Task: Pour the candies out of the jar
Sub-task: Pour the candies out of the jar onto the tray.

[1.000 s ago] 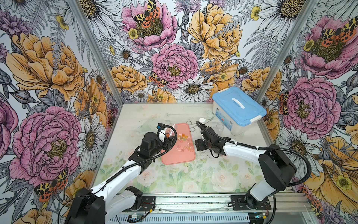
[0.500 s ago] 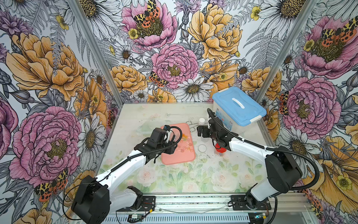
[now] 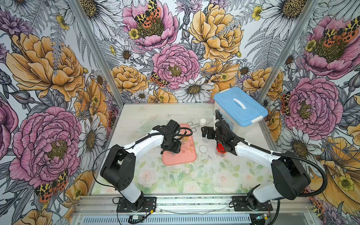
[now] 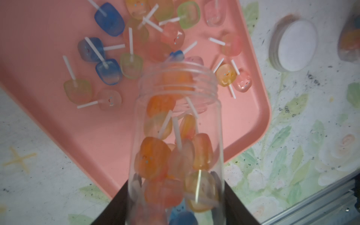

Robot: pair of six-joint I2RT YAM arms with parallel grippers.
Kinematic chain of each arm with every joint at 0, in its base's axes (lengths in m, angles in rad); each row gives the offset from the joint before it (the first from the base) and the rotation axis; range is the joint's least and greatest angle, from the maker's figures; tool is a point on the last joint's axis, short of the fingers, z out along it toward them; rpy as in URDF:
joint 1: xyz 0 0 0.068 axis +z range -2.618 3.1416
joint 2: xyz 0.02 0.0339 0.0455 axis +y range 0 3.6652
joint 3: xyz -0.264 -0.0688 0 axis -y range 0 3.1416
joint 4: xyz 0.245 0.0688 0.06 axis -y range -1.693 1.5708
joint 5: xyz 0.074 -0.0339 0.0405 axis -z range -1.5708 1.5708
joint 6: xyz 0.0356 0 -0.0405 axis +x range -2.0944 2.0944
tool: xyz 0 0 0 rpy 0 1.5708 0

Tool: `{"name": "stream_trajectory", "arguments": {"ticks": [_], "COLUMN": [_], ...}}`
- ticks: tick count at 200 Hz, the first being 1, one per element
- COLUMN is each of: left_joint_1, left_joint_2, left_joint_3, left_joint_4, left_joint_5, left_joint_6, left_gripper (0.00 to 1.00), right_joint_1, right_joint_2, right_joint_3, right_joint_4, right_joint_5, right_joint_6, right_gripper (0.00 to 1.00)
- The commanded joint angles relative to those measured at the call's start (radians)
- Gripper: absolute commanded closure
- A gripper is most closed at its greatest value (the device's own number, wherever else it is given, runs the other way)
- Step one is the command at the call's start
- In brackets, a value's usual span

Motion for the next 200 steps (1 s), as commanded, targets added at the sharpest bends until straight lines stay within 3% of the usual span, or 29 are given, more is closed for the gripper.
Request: {"name": "stream_trajectory", "arguments": {"ticks": [1,43,72,131,160,184,200], "left_joint_1": [-0.015,-0.05,-0.057,-0.09,-0.115,-0.142,-0.132], "left_joint_2": [-0.006,-0.013,0.044,0.08,0.097,0.112,0.12], "left_joint_3": [0.071,0.095,0.122,0.16,0.181,0.194,0.174], "left_joint_4": [-0.118,-0.17,-0.204,-0.256,-0.28,-0.31,-0.314], "left_joint_5": [-0.066,-0.097,-0.212,-0.183,-0.266,-0.225,-0.304], "left_joint_6": [0.022,0.015,0.051,0.041,0.041,0.037,0.044], "left_gripper": [1.0,1.0,1.0,1.0,1.0,1.0,1.0], "right_joint_1": [-0.008,-0.008,-0.008,-0.008,-0.008,-0.007,-0.007], "right_joint_2": [-0.026,-0.016,-0.005,-0.024,-0.01,-0.001,-0.006], "right_joint_3": [-0.014,-0.013,-0.013,-0.026,-0.015,0.002,-0.009], "right_joint_4": [0.034,0.046,0.074,0.073,0.09,0.071,0.084], "right_joint_5": [-0.003,-0.011,-0.034,-0.033,-0.046,-0.064,-0.061], "right_joint_6": [0.013,0.02,0.041,0.053,0.056,0.057,0.064], "right_gripper": [0.01,0.01,0.01,0.0,0.0,0.0,0.01]}}
